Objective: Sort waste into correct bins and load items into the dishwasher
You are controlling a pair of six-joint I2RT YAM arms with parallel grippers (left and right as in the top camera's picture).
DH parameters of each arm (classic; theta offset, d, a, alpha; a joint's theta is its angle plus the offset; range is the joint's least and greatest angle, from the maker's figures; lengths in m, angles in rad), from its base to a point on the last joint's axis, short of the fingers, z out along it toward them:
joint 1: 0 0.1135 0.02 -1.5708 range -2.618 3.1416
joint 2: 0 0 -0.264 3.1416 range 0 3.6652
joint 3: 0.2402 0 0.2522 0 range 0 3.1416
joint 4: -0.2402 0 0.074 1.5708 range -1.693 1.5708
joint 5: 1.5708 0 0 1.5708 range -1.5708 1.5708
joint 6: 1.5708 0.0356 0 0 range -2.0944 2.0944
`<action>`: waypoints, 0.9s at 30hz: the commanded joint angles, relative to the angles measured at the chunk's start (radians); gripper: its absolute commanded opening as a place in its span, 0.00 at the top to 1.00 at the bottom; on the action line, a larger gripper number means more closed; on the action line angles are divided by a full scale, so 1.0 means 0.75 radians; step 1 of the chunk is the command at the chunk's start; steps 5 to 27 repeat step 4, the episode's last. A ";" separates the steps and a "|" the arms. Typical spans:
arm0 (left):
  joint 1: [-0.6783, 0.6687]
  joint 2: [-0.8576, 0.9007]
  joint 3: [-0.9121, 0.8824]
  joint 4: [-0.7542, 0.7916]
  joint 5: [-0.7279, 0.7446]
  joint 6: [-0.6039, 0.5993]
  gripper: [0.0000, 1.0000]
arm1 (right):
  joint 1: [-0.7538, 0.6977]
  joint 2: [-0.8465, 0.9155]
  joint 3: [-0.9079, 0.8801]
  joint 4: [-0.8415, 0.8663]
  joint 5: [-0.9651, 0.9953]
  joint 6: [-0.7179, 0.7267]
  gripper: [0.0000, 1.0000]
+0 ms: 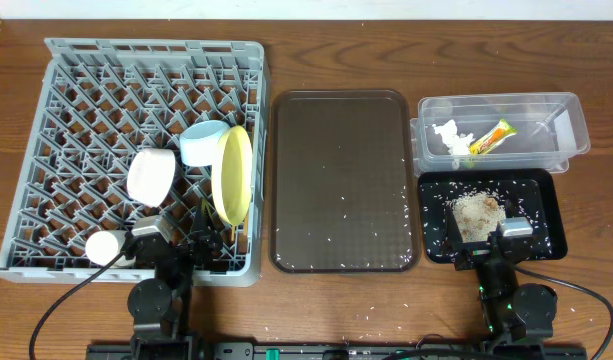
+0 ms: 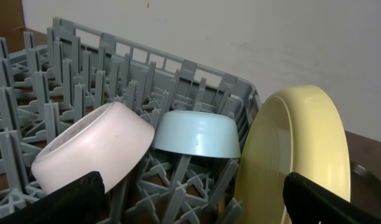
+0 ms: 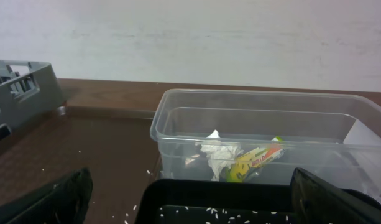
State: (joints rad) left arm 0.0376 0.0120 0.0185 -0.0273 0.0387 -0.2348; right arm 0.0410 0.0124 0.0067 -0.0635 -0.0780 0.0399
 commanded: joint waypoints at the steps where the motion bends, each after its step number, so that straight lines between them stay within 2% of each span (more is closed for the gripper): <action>1: 0.005 -0.008 -0.019 -0.055 -0.011 0.018 0.07 | -0.013 -0.005 -0.002 -0.006 -0.001 -0.020 0.01; 27: 0.005 -0.008 -0.019 -0.055 -0.012 0.018 0.08 | -0.013 -0.005 -0.002 -0.006 -0.001 -0.020 0.01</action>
